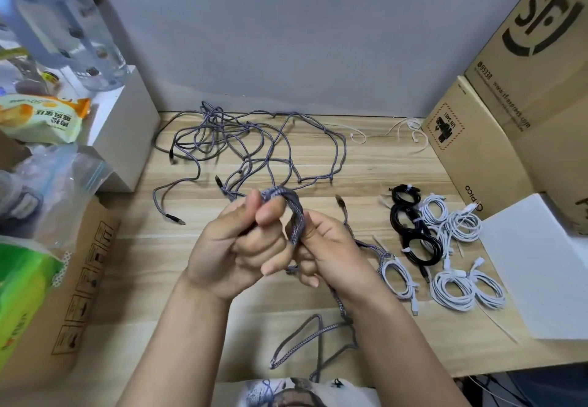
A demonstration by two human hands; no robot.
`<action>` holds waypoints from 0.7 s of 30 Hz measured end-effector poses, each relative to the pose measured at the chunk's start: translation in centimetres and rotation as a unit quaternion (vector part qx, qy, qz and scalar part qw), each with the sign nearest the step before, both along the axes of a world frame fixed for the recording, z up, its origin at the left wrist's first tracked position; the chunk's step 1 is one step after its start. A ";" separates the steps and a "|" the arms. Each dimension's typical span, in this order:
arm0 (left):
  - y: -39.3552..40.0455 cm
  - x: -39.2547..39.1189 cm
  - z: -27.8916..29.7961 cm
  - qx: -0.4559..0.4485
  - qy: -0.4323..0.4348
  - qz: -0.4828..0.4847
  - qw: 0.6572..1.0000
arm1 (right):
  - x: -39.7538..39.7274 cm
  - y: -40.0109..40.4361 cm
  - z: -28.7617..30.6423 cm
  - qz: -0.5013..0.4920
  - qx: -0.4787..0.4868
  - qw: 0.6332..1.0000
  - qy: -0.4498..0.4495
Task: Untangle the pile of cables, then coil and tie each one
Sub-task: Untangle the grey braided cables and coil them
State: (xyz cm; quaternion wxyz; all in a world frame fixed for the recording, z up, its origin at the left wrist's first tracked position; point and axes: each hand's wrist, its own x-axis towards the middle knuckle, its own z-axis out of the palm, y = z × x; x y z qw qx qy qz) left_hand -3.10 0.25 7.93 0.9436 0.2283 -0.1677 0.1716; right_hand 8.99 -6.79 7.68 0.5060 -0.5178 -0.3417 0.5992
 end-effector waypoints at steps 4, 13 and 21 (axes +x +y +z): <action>0.0 1.0 -0.3 -0.133 0.003 0.078 0.988 | 0.0 -0.2 -1.1 0.051 -0.057 0.991 -0.113; -1.0 3.5 -0.9 -0.035 0.304 0.432 0.848 | -0.3 -0.6 -2.1 0.111 -0.115 0.976 -0.148; 0.9 1.7 -3.6 0.260 0.399 0.517 0.711 | 0.6 -1.7 -1.0 0.089 -0.139 0.980 0.111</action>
